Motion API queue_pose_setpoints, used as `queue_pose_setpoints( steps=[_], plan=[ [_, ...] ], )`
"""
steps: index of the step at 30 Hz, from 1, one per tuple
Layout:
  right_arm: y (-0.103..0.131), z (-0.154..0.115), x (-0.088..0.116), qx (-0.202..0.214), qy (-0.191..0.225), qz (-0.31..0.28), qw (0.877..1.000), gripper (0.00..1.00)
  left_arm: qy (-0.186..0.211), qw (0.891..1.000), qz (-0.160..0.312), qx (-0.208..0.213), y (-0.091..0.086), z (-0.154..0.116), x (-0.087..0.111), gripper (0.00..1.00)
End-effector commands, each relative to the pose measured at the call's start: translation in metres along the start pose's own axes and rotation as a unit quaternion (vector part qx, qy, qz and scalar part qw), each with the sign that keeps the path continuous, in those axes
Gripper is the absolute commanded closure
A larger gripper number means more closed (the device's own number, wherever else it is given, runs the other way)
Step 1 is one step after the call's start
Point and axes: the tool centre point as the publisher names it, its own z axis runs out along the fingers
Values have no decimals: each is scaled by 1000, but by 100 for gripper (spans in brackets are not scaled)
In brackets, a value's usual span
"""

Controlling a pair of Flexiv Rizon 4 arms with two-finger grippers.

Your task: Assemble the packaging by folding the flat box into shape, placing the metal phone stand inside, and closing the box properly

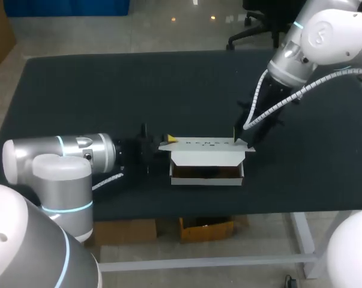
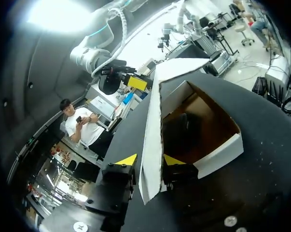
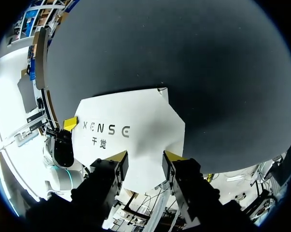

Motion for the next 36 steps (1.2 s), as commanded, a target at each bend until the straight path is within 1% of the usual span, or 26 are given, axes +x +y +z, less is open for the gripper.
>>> queue_pose_setpoints(
  steps=[1, 10, 13, 18, 21, 27, 29, 31, 33, 34, 35, 36],
  plan=[
    [1, 1, -1, 2, 0, 0, 1000, 57, -14, 1000, 0, -1, 0, -7, 2, 65],
    [1, 2, -1, 4, 1, 1, 1000, 58, -28, 1000, 2, -10, -1, -24, -4, 67],
    [1, 2, -1, 5, 2, 1, 1000, 57, -29, 999, 4, -20, -1, -32, -4, 67],
    [1, 3, -2, 4, 2, 1, 1000, 57, -24, 999, 3, -42, 2, -50, -1, 64],
    [0, 3, -3, 4, 3, 2, 1000, 57, -25, 998, -4, -59, 3, -64, 1, 60],
    [1, 6, -4, 4, 4, 3, 1000, 57, -21, 996, -14, -88, 5, -87, 1, 60],
    [1, 7, -4, 3, 4, 2, 1000, 57, -19, 996, -28, -88, 6, -95, -3, 59],
    [1, 8, -4, 3, 5, 2, 1000, 57, -7, 995, -42, -88, 6, -103, -6, 58],
    [2, 9, -4, 3, 5, 2, 1000, 57, 5, 994, -56, -91, 6, -108, -11, 55],
    [2, 10, -4, 4, 5, 2, 1000, 57, 7, 993, -70, -90, 5, -111, -15, 51],
    [2, 10, -4, 4, 4, 2, 1000, 57, 17, 992, -84, -92, 3, -113, -20, 46],
    [1, 10, -4, 3, 4, 2, 1000, 57, 19, 991, -90, -99, 2, -115, -23, 38]
  ],
)
